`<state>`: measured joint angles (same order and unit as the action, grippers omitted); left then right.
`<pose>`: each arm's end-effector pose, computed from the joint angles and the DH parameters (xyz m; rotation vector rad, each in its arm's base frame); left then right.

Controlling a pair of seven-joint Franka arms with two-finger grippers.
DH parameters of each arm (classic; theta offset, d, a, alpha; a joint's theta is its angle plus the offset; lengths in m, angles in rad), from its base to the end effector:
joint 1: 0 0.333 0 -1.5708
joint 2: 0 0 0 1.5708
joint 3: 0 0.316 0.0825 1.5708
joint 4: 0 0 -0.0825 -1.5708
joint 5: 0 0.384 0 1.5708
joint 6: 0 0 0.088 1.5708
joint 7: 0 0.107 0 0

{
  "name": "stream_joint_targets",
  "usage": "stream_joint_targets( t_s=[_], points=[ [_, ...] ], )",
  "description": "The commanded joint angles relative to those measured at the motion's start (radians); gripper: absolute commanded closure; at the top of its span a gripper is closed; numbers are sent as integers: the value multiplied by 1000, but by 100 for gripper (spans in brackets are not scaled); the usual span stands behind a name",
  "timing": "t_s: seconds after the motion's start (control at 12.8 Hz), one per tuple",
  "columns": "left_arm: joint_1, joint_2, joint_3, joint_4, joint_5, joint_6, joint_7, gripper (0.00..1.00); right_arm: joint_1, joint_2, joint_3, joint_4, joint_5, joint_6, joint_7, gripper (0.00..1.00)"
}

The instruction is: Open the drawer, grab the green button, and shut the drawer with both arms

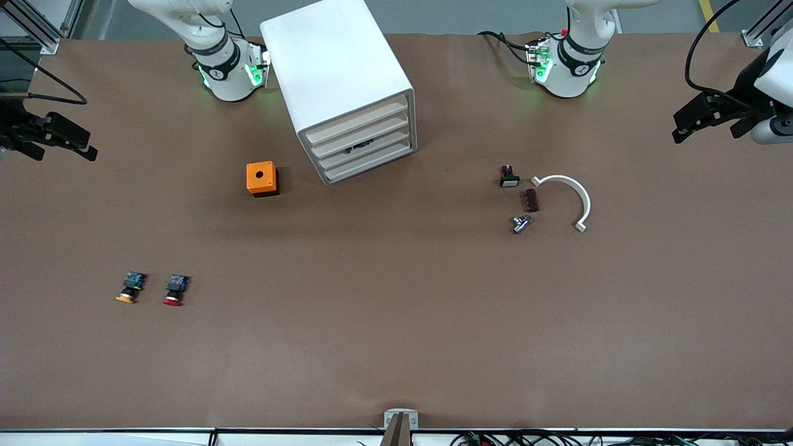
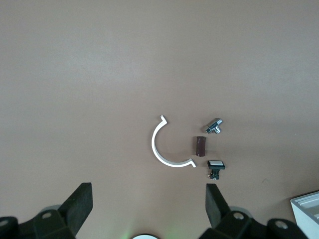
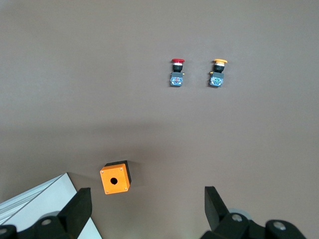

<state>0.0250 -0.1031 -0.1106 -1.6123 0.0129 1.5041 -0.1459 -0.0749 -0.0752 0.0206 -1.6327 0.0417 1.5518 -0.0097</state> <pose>0.5133 -0.0459 0.6540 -3.1154 -0.0962 0.0045 0.5283 -0.0237 0.6345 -3.1005 0.0682 0.0069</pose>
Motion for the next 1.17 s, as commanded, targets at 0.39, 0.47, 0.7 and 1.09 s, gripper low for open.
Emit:
stream_joint_targets(
  t_s=[0.39,0.47,0.7,1.09],
  points=[
    [19,63,11,78,-4,-24,20,0,0,-31,-1,-26,-11,7,-4,0],
    [29,75,17,78,-10,-24,26,0,0,-31,-1,-26,-11,7,-4,0],
    [16,140,6,69,-13,-19,2,0,0,-31,-1,-26,-11,7,-4,0],
    [4,291,-92,68,-36,131,-243,0,0,-31,-1,-26,-13,7,-4,0]
  ],
)
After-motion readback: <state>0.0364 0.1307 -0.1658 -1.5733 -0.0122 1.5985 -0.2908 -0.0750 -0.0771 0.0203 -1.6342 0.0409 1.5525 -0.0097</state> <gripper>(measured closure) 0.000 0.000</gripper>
